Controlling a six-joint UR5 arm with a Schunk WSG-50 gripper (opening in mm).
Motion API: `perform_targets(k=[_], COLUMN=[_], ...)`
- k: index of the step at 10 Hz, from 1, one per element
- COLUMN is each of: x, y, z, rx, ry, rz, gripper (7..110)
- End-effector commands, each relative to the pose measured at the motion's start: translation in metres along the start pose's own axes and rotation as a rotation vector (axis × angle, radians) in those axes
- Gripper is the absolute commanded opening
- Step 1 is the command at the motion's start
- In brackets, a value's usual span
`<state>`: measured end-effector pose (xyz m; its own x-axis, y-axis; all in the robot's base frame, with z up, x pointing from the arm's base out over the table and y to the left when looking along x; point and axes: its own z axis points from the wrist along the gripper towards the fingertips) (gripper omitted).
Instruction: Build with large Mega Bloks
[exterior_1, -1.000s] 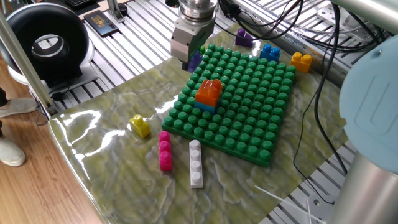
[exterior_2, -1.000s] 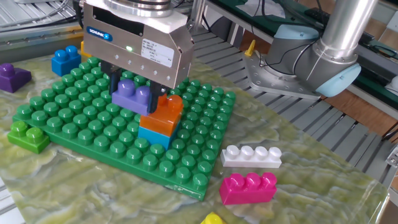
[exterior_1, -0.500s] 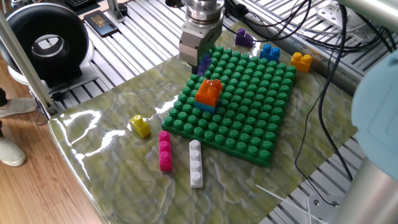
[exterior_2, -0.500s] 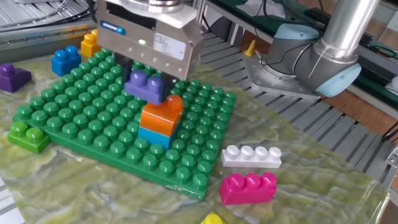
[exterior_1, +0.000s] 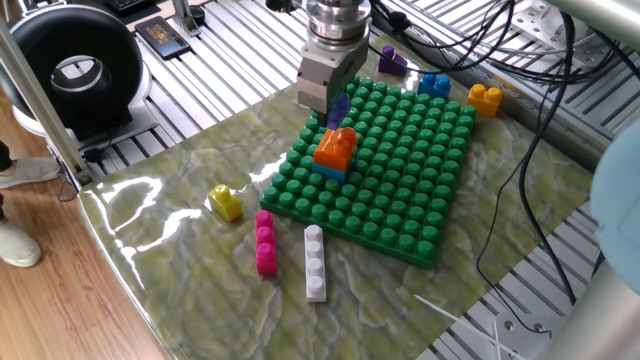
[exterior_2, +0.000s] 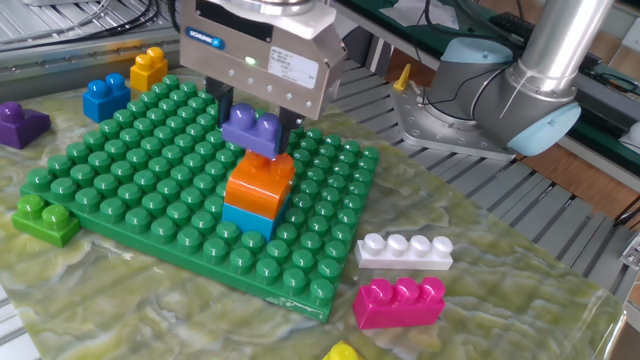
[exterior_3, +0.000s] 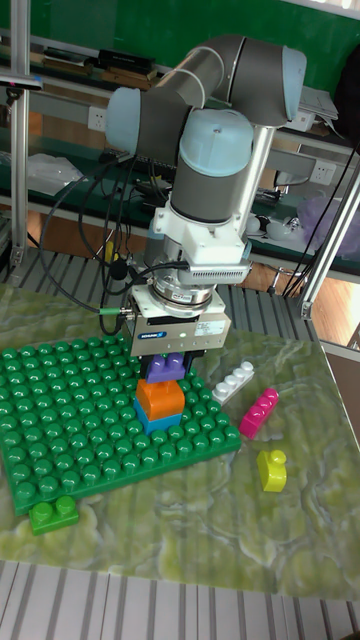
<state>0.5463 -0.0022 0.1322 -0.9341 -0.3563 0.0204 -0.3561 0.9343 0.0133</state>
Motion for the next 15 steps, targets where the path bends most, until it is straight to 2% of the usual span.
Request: perform_targets(k=[1,3,7,8,9,10,11,13,14,15], x=[0.002,-0.003,-0.002,0.0,-0.003,-0.007,-0.006,-0.003,-0.003,0.006], y=[-0.003,-0.005,-0.003,0.001,0.008,0.006,0.005,-0.009,-0.011,-0.008], z=[0.003,0.005,0.004,0.004,0.004,0.004,0.004,0.004,0.004,0.006], rx=[0.0,-0.001,-0.002,-0.016,-0.048,-0.037,-0.033,0.024,0.028,0.029], ry=[-0.02,-0.042,-0.024,-0.017,-0.03,-0.047,-0.042,-0.029,-0.028,-0.024], rz=[-0.011,-0.016,-0.009,-0.01,0.017,0.027,0.024,0.02,0.017,0.012], gripper=[7,7,7,7,7,7,7,7,7,7])
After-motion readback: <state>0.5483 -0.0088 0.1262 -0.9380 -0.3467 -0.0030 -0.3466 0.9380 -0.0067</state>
